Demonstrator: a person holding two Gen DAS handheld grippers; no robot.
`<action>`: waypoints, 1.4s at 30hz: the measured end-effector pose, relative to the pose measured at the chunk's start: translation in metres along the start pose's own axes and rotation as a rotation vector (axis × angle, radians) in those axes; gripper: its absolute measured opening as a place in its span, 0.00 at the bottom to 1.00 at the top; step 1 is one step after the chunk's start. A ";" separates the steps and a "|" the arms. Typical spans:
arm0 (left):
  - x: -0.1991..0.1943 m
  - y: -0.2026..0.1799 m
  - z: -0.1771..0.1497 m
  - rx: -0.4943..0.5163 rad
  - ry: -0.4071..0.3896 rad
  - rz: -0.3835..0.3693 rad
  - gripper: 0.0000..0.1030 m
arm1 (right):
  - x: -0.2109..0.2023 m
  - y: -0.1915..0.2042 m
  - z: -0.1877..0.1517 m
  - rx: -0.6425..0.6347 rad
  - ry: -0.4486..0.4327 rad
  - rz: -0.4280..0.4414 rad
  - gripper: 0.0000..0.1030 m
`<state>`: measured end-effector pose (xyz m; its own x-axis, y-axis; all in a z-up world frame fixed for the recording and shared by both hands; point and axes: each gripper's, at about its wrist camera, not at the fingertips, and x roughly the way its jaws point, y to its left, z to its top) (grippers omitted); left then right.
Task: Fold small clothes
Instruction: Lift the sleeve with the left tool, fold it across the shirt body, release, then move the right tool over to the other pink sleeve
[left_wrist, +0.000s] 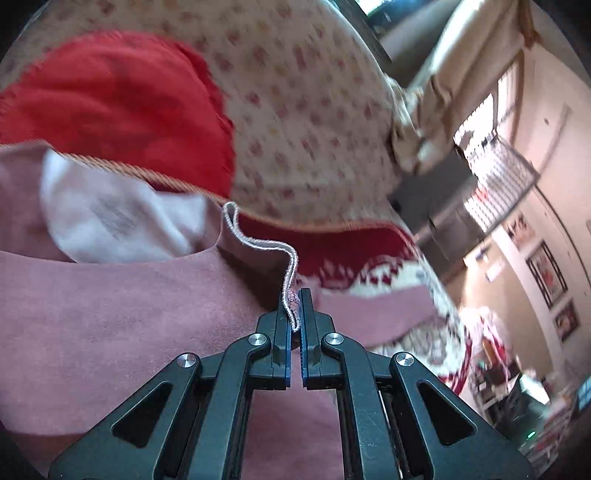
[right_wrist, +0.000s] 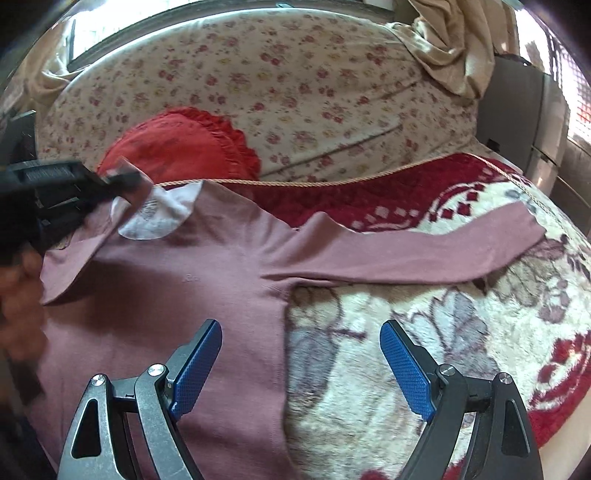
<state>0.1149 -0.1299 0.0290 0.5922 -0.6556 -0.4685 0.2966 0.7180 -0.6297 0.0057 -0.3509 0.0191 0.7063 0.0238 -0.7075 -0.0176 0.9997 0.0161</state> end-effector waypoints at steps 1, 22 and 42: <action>0.006 -0.002 -0.004 0.006 0.014 -0.010 0.02 | 0.000 -0.002 0.000 0.001 0.002 -0.005 0.84; 0.023 0.009 -0.045 -0.016 0.198 -0.032 0.37 | -0.004 -0.022 -0.005 0.029 0.021 -0.045 0.84; -0.133 0.175 0.004 -0.272 -0.029 0.534 0.37 | 0.077 0.049 0.067 -0.088 -0.020 0.303 0.84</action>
<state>0.0910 0.0840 -0.0157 0.6281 -0.2109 -0.7490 -0.2479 0.8581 -0.4496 0.1071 -0.3005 0.0127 0.6732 0.3218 -0.6658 -0.2902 0.9431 0.1624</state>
